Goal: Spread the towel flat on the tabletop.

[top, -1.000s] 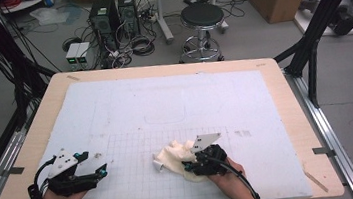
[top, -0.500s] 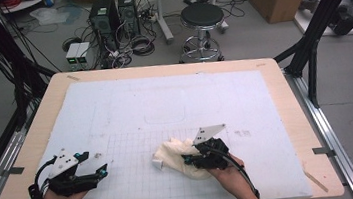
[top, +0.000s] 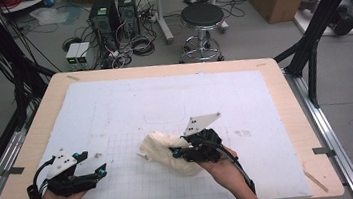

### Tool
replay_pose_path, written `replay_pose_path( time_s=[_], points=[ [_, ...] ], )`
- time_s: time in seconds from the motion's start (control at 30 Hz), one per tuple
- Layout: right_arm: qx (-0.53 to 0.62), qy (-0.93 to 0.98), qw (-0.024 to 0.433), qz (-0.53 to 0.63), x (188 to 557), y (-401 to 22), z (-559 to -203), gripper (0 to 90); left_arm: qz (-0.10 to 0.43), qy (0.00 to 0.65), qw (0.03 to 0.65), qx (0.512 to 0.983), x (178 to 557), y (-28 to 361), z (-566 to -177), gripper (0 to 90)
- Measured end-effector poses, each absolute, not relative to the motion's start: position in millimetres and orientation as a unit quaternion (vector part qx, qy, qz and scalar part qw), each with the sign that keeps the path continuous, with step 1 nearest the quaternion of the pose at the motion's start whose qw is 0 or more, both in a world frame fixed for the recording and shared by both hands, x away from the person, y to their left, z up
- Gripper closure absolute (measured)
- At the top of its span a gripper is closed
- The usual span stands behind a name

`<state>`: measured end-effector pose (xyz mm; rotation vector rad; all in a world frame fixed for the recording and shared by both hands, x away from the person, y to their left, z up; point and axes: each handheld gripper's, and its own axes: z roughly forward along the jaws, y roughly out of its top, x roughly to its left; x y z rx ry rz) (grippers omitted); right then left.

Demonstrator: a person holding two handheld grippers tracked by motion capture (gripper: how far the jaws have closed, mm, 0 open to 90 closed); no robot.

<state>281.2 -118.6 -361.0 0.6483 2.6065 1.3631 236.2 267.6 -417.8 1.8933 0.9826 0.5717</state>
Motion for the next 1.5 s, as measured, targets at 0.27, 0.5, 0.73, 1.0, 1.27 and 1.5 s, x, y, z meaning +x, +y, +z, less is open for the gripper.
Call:
replay_pose_path(
  time_s=[0.27,0.5,0.73,1.0,1.27,1.5],
  points=[
    [0.194,0.869,0.043,0.453,279.0,-89.6,-360.1,73.2,0.234,0.397,0.453,0.763,236.0,267.8,-417.1,22.0],
    [0.207,0.885,0.038,0.415,299.7,-58.5,-400.4,69.1,0.229,0.392,0.457,0.765,236.0,265.4,-417.2,22.0],
    [0.218,0.884,0.047,0.410,305.1,-59.9,-410.3,44.9,0.220,0.379,0.460,0.773,238.3,255.4,-417.9,22.2],
    [0.214,0.860,0.071,0.458,293.4,-95.9,-386.4,31.7,0.206,0.356,0.460,0.787,238.3,235.5,-418.3,22.9],
    [0.243,0.852,0.071,0.459,287.6,-145.6,-394.5,43.2,0.191,0.338,0.452,0.803,244.4,217.7,-421.7,29.8],
    [0.238,0.865,0.045,0.438,290.4,-143.5,-417.6,50.4,0.162,0.316,0.432,0.829,252.7,200.4,-430.3,46.2]
  ],
)
